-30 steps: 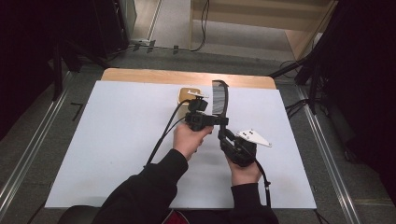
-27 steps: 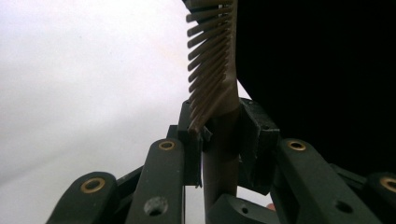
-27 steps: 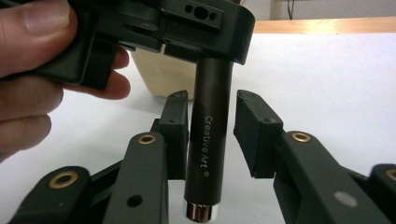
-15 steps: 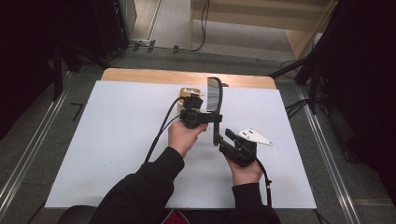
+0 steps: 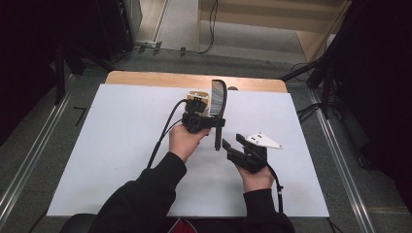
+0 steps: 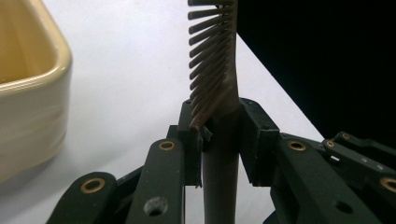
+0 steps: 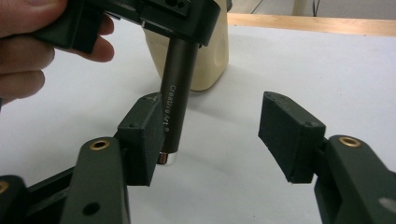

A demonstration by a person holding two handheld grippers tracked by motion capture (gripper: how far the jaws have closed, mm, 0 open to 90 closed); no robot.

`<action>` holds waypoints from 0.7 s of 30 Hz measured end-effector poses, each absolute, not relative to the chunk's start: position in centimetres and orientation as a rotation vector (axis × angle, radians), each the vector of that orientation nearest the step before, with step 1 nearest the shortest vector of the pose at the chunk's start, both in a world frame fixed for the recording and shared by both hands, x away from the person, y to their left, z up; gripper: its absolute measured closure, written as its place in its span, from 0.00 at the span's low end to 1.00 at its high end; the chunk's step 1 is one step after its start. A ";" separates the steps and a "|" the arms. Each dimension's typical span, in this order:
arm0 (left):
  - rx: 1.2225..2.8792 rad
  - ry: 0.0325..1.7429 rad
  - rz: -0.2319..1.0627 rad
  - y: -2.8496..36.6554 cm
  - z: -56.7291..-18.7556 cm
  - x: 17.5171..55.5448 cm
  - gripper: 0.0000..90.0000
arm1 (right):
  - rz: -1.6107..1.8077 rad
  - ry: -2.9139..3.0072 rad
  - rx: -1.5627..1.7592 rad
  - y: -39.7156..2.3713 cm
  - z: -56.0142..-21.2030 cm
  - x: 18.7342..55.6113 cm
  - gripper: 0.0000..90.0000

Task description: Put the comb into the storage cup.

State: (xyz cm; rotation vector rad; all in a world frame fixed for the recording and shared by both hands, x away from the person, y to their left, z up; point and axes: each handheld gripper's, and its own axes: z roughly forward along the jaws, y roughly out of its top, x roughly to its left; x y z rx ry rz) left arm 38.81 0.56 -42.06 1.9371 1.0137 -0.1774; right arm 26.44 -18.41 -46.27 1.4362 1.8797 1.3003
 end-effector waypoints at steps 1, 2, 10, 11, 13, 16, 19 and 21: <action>1.930 1.016 -0.180 0.7 -42.1 38.8 0.81 | 1.298 1.887 1.437 -18.4 -46.3 26.5 0.41; 1.935 1.019 -0.176 0.8 -42.1 38.9 0.81 | 1.292 1.896 1.434 -18.5 -46.2 26.5 0.40; 1.936 1.019 -0.169 1.6 -41.8 38.9 0.81 | 1.297 1.940 1.425 -18.7 -46.3 26.9 0.29; 1.933 1.013 -0.172 1.6 -41.8 38.9 0.81 | 1.274 1.948 1.413 -18.6 -46.3 26.9 0.29; 1.938 1.013 -0.169 1.7 -41.7 38.8 0.81 | 1.241 1.959 1.408 -18.4 -46.3 26.9 0.29; 1.944 1.006 -0.160 1.9 -41.5 38.8 0.81 | 1.250 1.969 1.392 -18.4 -46.4 26.9 0.29; 1.946 1.005 -0.155 2.1 -41.5 38.7 0.81 | 1.261 1.971 1.357 -18.4 -46.4 27.0 0.27; 1.945 1.005 -0.157 2.2 -41.4 38.7 0.81 | 1.264 1.974 1.337 -18.5 -46.4 27.0 0.27</action>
